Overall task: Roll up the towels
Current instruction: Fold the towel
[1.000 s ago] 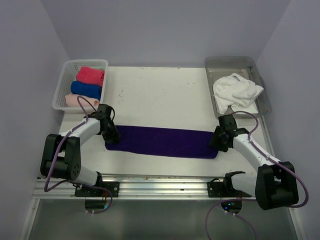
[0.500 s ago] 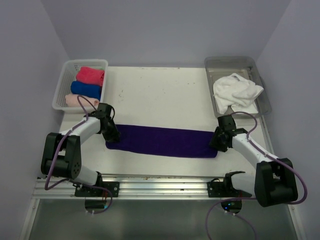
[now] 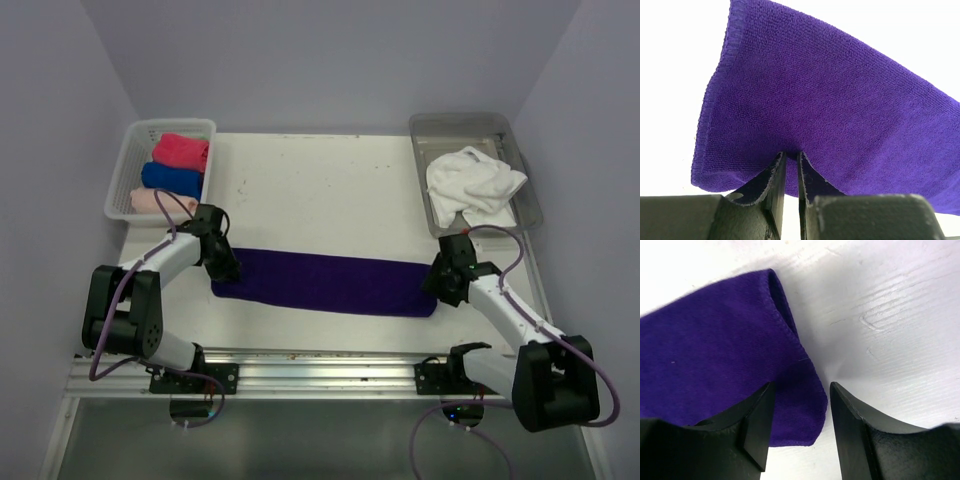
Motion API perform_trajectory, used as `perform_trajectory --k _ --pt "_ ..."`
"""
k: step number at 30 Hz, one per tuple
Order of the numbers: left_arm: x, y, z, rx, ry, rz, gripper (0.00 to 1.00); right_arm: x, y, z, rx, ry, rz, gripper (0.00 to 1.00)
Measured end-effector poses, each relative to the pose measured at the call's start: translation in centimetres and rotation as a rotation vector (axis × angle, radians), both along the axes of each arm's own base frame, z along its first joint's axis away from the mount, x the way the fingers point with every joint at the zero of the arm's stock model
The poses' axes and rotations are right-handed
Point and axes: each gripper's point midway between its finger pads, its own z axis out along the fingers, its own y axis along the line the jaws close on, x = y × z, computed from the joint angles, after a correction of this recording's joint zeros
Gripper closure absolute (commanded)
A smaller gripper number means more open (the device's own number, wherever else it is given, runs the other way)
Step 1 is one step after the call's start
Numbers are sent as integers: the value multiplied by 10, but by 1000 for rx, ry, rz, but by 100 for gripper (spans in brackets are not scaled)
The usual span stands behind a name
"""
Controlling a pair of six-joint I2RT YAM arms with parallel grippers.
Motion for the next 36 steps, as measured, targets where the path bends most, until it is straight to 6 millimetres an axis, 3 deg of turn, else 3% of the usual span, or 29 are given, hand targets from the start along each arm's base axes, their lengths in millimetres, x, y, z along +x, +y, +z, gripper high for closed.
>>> perform_trajectory --k 7,10,11,15,27,36 --pt "1 0 0 1 -3 -3 83 -5 5 -16 15 87 25 49" --pt "1 0 0 1 -3 -3 83 -3 7 -17 24 89 41 66" --pt "1 0 0 1 -3 -3 83 -2 7 -16 26 86 44 80" --pt "1 0 1 0 -8 -3 83 1 15 -16 60 74 65 100" --pt "4 -1 3 -7 -22 -5 84 1 13 -2 61 23 55 100" --pt "6 -4 9 -24 -44 -10 84 6 6 37 34 -79 41 100"
